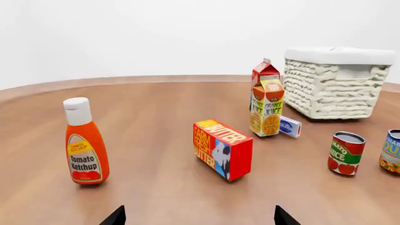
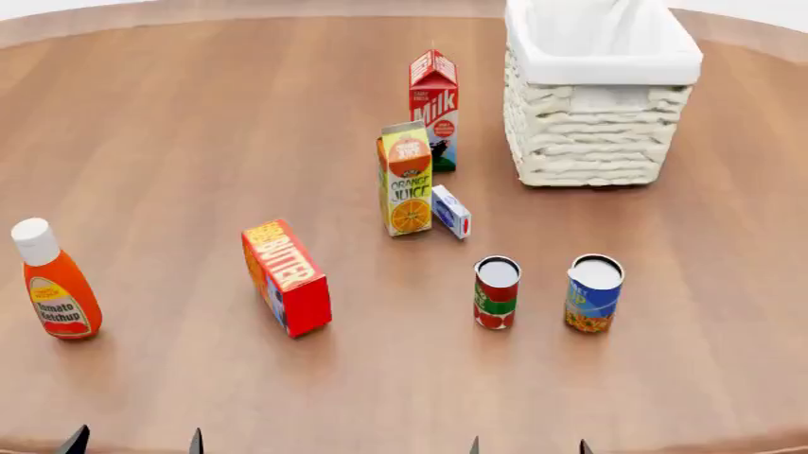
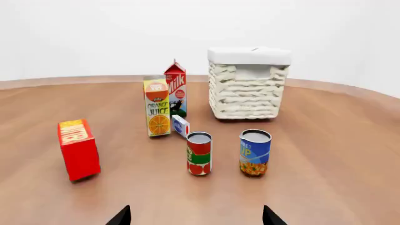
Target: Pick up the orange juice, and put it in the basket.
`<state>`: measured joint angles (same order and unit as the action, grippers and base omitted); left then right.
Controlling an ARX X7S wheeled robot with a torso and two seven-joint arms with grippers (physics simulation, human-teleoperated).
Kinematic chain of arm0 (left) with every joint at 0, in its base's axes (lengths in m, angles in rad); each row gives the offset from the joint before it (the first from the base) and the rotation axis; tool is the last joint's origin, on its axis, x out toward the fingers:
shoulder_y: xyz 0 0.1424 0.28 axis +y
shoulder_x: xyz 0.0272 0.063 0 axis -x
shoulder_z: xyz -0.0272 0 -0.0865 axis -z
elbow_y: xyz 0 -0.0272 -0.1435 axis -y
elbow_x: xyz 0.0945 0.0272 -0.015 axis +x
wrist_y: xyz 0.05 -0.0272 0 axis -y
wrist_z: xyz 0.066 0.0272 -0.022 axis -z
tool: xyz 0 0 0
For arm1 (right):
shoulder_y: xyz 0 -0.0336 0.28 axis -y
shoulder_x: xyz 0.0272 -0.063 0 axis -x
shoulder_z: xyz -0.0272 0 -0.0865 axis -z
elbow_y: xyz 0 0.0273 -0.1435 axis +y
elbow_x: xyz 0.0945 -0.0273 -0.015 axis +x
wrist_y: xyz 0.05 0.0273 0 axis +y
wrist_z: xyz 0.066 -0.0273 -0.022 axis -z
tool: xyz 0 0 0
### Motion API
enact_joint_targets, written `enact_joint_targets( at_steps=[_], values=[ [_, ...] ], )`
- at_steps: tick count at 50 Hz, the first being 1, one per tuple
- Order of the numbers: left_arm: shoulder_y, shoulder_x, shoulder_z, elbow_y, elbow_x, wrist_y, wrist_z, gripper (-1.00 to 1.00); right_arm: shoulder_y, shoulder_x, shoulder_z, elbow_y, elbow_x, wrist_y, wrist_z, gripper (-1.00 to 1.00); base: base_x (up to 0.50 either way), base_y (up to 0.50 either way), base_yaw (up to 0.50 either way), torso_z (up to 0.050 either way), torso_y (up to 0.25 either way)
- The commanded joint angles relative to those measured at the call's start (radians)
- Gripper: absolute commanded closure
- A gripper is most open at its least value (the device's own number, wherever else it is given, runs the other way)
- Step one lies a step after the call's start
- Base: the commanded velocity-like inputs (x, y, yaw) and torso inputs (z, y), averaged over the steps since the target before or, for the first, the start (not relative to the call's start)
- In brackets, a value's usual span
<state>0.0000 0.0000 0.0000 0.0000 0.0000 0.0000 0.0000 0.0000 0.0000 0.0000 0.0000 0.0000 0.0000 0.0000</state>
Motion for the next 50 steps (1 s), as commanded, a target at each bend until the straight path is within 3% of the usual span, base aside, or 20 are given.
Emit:
enact_joint_targets(
  at_steps=[1, 17, 50],
  values=[
    [0.000, -0.016, 0.018, 0.000, -0.016, 0.000, -0.018, -1.00, 0.004, 0.011, -0.014, 0.011, 0.011, -0.007, 0.014, -1.00, 0.00, 0.00, 0.00, 0.000, 0.000],
    [-0.002, -0.056, 0.065, -0.001, -0.056, 0.003, -0.065, -1.00, 0.036, 0.055, -0.077, -0.077, 0.018, 0.085, 0.084, -1.00, 0.01, 0.00, 0.00, 0.000, 0.000],
    [-0.006, -0.096, 0.113, -0.003, -0.096, 0.008, -0.112, -1.00, 0.043, 0.092, -0.126, -0.087, 0.066, 0.093, 0.134, -1.00, 0.22, 0.00, 0.00, 0.000, 0.000]
  ],
)
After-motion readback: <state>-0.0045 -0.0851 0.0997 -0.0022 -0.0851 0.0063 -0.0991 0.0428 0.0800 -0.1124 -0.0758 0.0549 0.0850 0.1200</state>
